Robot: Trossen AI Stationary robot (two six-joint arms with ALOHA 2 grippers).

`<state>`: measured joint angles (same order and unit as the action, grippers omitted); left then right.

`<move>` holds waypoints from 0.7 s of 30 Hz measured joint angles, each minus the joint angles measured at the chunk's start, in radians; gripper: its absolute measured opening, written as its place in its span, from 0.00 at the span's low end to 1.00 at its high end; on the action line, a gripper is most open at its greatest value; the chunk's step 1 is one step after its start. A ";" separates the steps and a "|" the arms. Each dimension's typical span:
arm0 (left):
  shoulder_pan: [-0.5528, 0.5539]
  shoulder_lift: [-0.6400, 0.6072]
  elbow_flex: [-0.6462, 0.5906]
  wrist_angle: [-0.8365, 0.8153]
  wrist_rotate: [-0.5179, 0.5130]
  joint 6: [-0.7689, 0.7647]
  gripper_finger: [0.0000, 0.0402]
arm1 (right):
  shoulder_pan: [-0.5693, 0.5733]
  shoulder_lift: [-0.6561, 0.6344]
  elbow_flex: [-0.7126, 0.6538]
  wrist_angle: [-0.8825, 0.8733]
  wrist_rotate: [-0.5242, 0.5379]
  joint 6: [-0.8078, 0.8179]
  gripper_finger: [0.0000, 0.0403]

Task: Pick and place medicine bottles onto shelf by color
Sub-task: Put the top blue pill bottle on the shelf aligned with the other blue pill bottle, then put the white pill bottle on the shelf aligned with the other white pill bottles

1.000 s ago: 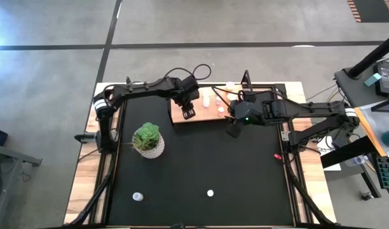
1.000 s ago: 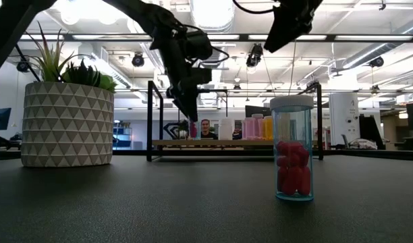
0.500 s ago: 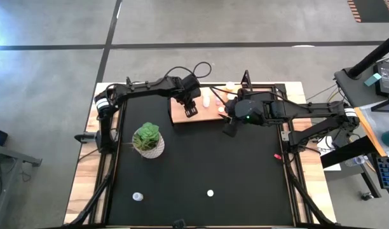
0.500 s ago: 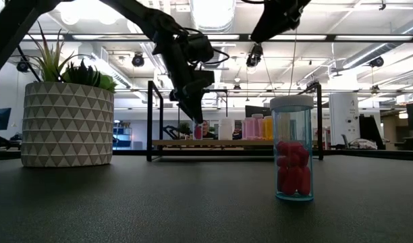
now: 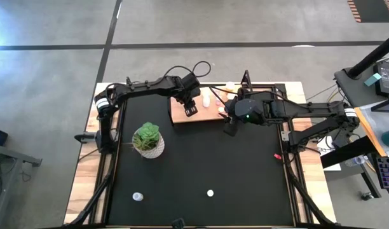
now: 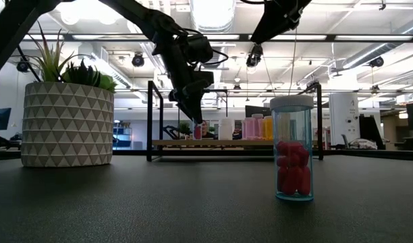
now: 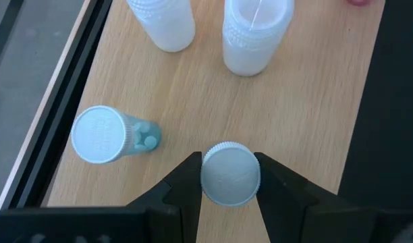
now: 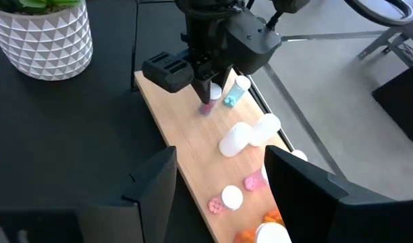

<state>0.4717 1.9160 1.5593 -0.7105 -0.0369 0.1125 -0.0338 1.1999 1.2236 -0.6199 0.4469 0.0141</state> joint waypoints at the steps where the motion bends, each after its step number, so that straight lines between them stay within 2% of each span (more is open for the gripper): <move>1: 0.000 0.000 0.000 0.000 -0.001 0.000 0.26 | 0.000 0.000 0.000 -0.001 0.000 0.000 0.54; 7: 0.000 0.002 -0.002 -0.007 -0.053 0.006 0.30 | 0.000 0.000 0.000 -0.003 0.000 0.002 0.54; 16: 0.000 0.004 -0.004 -0.004 -0.052 0.007 0.43 | 0.000 0.000 0.000 -0.003 0.000 0.012 0.54; 21: 0.000 0.002 0.006 -0.016 -0.051 0.001 0.45 | 0.000 0.000 0.000 -0.003 0.000 0.012 0.54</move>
<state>0.4713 1.9175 1.5656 -0.7265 -0.0883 0.1132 -0.0338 1.1999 1.2236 -0.6226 0.4469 0.0261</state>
